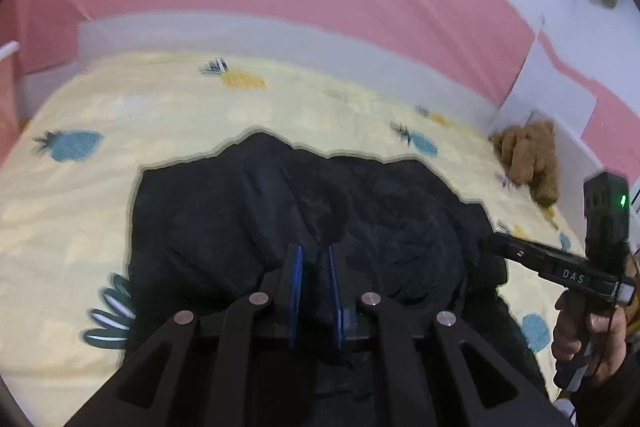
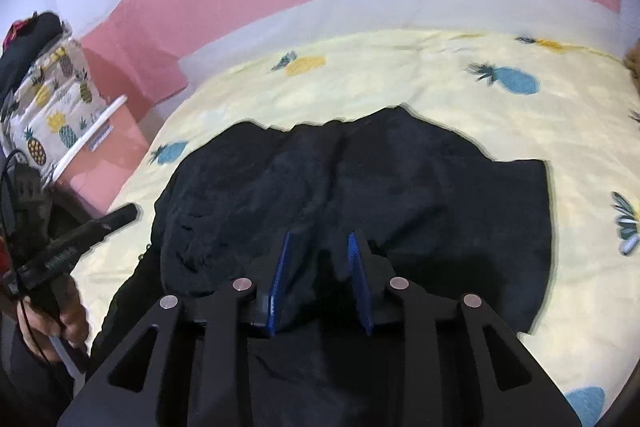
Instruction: Fold large clothes
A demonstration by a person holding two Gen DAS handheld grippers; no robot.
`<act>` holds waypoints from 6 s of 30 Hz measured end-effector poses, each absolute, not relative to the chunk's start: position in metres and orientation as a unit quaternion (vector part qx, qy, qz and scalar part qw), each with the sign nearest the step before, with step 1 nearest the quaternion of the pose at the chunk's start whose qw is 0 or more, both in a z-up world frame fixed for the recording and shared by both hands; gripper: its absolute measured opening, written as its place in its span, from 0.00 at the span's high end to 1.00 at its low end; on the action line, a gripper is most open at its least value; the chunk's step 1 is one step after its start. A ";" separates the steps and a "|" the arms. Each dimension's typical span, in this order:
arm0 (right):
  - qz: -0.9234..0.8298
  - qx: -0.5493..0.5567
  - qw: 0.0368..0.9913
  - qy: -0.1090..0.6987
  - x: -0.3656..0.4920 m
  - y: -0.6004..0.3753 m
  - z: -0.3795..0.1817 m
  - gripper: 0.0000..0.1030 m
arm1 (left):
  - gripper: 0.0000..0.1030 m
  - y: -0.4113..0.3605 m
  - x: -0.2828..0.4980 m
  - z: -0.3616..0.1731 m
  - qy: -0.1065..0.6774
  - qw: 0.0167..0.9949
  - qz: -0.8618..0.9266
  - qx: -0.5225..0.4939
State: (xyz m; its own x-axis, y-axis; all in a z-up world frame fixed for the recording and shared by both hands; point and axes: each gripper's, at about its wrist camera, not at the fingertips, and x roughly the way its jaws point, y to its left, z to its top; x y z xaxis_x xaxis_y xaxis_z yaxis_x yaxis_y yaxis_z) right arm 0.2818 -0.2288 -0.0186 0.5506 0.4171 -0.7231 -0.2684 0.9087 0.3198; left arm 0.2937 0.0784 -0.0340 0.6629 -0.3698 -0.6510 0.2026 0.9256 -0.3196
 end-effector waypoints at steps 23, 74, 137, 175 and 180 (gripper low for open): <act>0.144 0.073 0.904 0.397 0.277 -0.263 -0.022 0.70 | 0.88 0.081 0.288 -0.029 0.361 0.918 -0.142 -0.087; 0.140 0.019 0.891 0.431 0.297 -0.193 -0.088 0.65 | 0.89 0.057 0.328 -0.103 0.396 0.898 -0.170 -0.081; 0.160 0.030 0.918 0.362 0.057 -0.230 -0.014 0.46 | 0.86 0.001 0.083 -0.024 0.361 0.925 -0.117 -0.017; 0.066 0.191 0.865 0.459 0.008 -0.363 -0.111 0.29 | 0.52 0.168 0.025 -0.100 0.413 0.907 0.016 -0.084; 0.099 0.219 0.851 0.467 0.003 -0.356 -0.113 0.29 | 0.51 0.153 0.019 -0.102 0.408 0.909 0.005 -0.088</act>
